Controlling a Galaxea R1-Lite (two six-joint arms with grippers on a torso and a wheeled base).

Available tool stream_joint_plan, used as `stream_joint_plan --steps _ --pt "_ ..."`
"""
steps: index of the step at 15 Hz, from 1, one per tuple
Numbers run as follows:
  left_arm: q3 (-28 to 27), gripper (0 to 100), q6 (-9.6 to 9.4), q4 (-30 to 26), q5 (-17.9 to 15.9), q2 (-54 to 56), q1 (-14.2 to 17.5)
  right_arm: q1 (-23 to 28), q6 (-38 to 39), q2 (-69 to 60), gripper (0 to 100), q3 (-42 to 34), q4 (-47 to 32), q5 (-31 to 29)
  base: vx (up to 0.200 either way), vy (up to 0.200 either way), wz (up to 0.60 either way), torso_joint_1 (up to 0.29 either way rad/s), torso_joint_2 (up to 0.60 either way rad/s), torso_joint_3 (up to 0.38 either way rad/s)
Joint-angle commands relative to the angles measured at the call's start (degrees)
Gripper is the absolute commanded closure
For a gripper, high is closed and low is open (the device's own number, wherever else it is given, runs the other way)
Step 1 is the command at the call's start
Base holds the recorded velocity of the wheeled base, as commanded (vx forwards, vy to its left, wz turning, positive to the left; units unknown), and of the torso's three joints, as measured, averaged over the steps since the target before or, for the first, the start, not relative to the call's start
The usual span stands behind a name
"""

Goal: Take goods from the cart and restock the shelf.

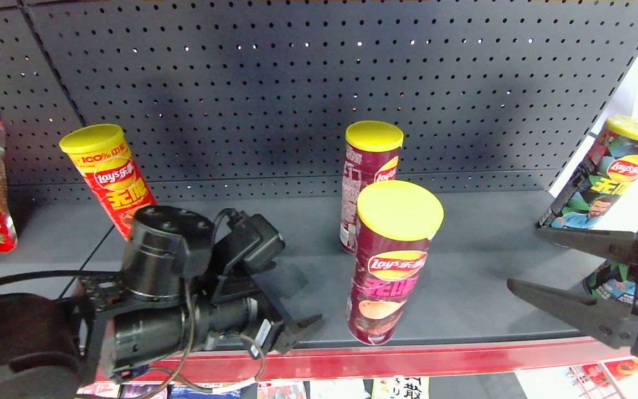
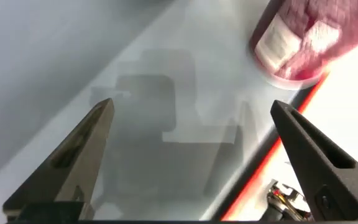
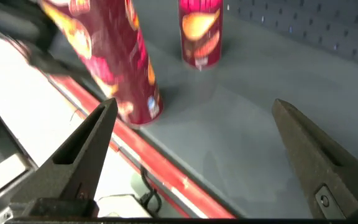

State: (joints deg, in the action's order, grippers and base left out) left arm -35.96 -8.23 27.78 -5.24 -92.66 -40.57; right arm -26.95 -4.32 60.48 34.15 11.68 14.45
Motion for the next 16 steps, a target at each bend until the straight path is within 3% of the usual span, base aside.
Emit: stream_joint_plan --steps 1,4,5,6,8,9,11,14,16 --pt "7.75 0 0.14 -0.27 2.43 14.17 2.60 0.06 -0.17 -4.93 0 -4.44 0.01 -0.03 0.000 0.000 0.00 0.000 0.00 0.000" --pt "12.14 0 1.46 -3.70 5.51 25.69 3.22 0.06 -0.34 -11.61 0 -9.01 -0.16 -0.12 0.000 0.000 0.00 0.000 0.00 0.000" --pt "14.52 0 4.54 -11.61 10.87 35.88 3.83 0.85 -0.25 -18.29 0 -12.61 -0.87 -1.70 0.000 0.000 0.00 0.000 0.00 0.000" --pt "15.04 0 6.91 -17.06 13.94 41.60 4.10 2.17 -0.08 -23.30 0 -15.25 -2.01 -3.02 0.000 0.000 0.00 0.000 0.00 0.000" --pt "15.04 0 8.40 -28.57 19.30 51.18 5.59 5.24 -0.08 -32.88 0 -18.76 -7.72 -3.81 0.000 0.000 0.00 0.000 0.00 0.000" --pt "15.22 0 8.40 -31.39 20.71 53.73 7.08 6.47 -0.08 -36.04 0 -18.94 -10.80 -3.99 0.000 0.000 0.00 0.000 0.00 0.000" --pt "17.07 0 8.40 -37.54 22.38 62.25 14.55 12.36 0.62 -46.06 0 -18.50 -24.69 -6.36 0.000 0.000 0.00 0.000 0.00 0.000" --pt "21.28 0 8.67 -39.82 22.29 69.63 26.68 18.34 1.15 -49.67 0 -18.50 -29.34 -10.31 0.000 0.000 0.00 0.000 0.00 0.000" --pt "24.89 0 8.84 -41.49 22.38 75.70 29.23 23.35 1.15 -49.14 0 -18.68 -29.34 -13.92 0.000 0.000 0.00 0.000 0.00 0.000"
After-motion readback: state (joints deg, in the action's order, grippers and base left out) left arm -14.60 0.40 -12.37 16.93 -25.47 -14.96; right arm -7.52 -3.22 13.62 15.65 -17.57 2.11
